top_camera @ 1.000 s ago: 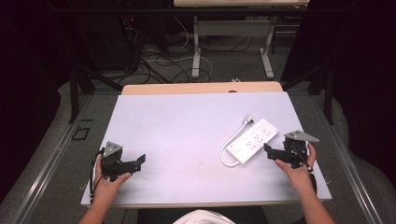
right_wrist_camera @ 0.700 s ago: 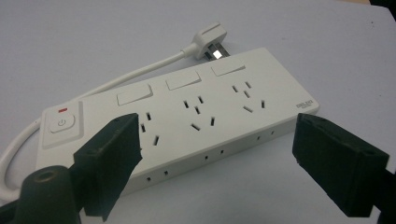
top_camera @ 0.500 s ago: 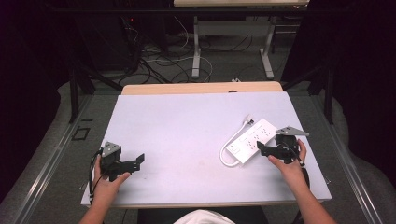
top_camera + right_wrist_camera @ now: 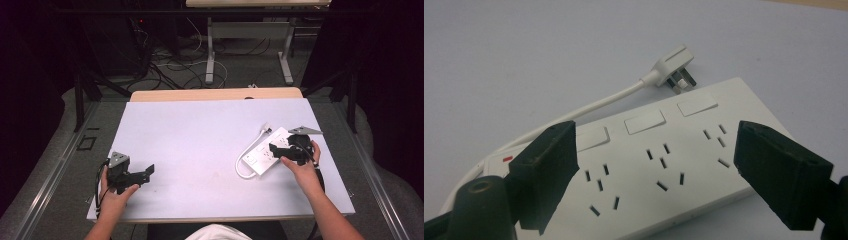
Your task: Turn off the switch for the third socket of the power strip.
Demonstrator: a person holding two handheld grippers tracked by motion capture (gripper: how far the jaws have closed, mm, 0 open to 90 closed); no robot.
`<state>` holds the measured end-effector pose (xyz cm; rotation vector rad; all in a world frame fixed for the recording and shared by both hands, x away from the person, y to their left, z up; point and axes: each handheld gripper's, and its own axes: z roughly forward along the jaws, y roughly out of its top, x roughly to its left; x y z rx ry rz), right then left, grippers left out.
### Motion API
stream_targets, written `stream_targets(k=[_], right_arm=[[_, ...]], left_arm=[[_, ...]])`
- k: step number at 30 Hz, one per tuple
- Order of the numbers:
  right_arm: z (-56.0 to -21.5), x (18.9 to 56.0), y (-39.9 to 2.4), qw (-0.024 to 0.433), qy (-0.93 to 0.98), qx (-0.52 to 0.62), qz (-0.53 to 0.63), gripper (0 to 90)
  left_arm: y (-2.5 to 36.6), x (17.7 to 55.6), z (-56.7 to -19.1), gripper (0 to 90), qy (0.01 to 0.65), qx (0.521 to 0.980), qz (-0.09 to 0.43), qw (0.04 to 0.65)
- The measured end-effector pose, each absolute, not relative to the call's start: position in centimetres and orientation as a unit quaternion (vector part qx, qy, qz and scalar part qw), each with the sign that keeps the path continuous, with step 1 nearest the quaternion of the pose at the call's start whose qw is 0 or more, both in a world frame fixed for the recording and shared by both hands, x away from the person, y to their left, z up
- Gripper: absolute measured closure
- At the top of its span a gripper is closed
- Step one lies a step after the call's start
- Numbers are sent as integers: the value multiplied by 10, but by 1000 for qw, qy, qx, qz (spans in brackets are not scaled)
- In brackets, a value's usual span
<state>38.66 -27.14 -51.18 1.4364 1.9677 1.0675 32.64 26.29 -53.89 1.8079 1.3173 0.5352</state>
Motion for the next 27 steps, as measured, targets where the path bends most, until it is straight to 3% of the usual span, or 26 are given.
stream_targets(k=[7, 27], right_arm=[[-507, 401, -267, 244, 712, 535, 384, 273], [-500, 436, -268, 231, 707, 560, 365, 371]], left_arm=[[263, 327, -540, 4, 525, 715, 213, 409], [263, 329, -542, 4, 530, 717, 207, 403]])
